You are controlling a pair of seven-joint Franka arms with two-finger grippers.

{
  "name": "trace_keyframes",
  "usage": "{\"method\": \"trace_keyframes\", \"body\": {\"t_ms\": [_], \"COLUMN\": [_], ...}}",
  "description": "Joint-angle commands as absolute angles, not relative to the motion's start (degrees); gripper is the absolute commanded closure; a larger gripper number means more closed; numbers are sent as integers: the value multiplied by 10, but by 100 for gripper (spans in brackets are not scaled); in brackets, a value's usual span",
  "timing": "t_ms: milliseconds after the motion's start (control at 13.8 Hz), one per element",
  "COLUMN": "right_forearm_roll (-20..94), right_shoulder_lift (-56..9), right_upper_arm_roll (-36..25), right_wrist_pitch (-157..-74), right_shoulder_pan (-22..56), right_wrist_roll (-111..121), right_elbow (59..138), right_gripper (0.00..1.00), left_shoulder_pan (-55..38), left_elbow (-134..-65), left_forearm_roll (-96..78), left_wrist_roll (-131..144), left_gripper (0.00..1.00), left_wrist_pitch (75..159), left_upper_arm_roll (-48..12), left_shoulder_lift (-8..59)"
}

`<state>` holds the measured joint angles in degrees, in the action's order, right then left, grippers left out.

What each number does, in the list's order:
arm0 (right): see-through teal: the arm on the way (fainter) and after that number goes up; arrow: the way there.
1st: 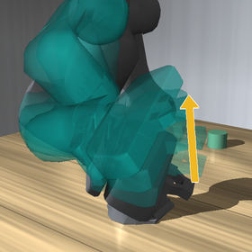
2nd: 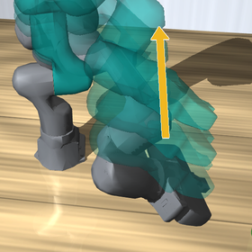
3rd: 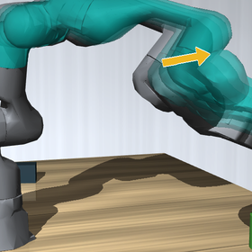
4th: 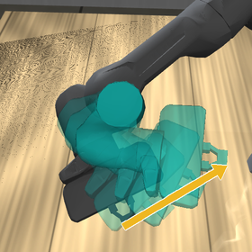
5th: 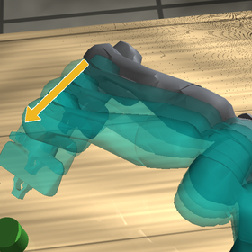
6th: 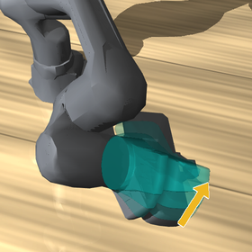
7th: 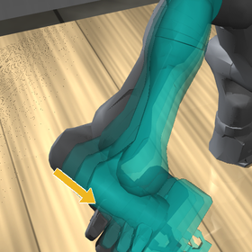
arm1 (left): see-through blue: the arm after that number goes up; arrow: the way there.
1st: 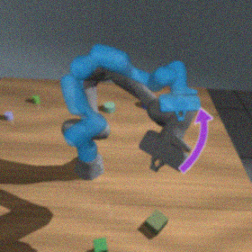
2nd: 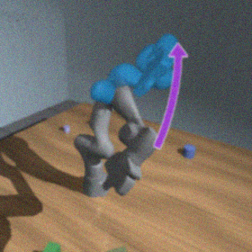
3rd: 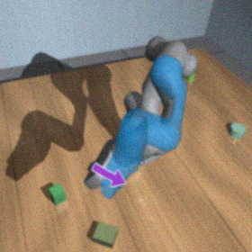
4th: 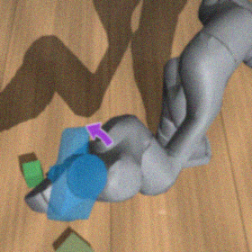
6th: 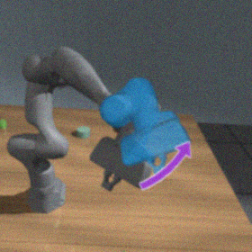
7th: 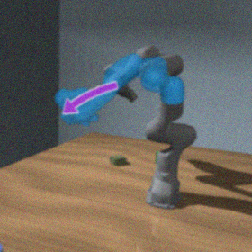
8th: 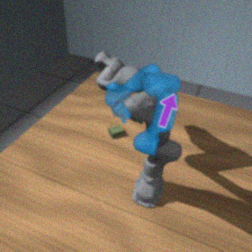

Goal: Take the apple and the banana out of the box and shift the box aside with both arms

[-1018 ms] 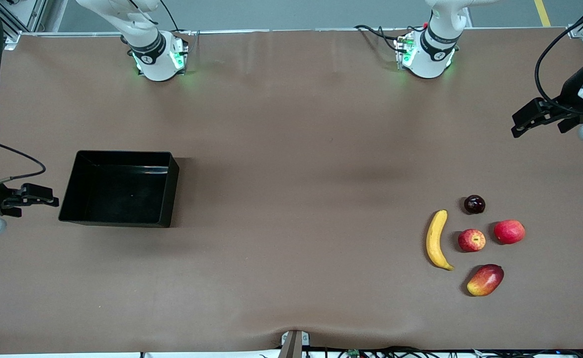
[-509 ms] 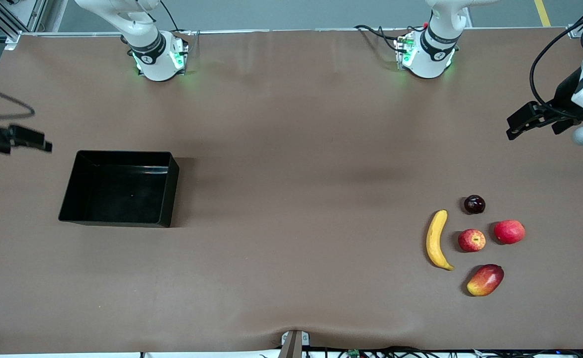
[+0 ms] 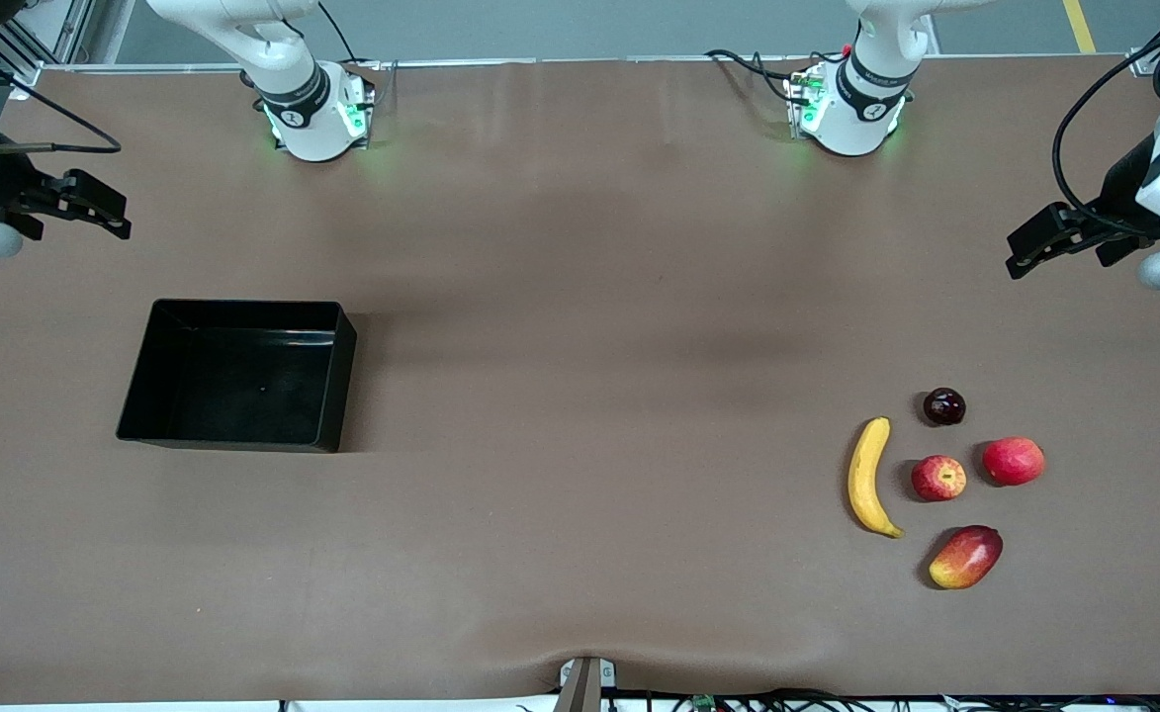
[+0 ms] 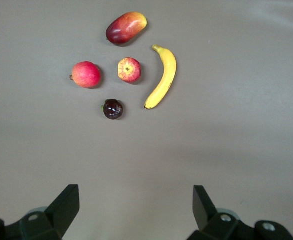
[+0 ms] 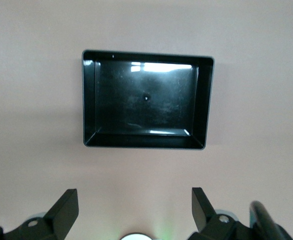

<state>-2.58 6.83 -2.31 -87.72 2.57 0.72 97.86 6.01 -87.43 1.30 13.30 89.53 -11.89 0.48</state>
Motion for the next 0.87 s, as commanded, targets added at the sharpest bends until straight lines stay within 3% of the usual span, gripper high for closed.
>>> {"method": "trace_keyframes", "body": {"t_ms": [0, 218, 800], "right_forearm_roll": [-21, 43, 9], "right_shoulder_lift": [27, -10, -13], "right_upper_arm_roll": [-25, -31, -29], "right_wrist_pitch": [-870, -829, -824], "right_shoulder_pan": [21, -23, -22], "right_wrist_roll": [4, 21, 78], "right_elbow": [908, 865, 832], "right_gripper": [0, 0, 0], "left_shoulder_pan": [64, 65, 62], "left_elbow": [-880, -878, -873], "left_forearm_roll": [4, 4, 13], "left_wrist_roll": [138, 140, 129], "left_gripper": [0, 0, 0], "left_wrist_pitch": [894, 892, 875], "left_upper_arm_roll": [-120, -120, -120], "left_shoulder_lift": [-5, -8, -4]}}
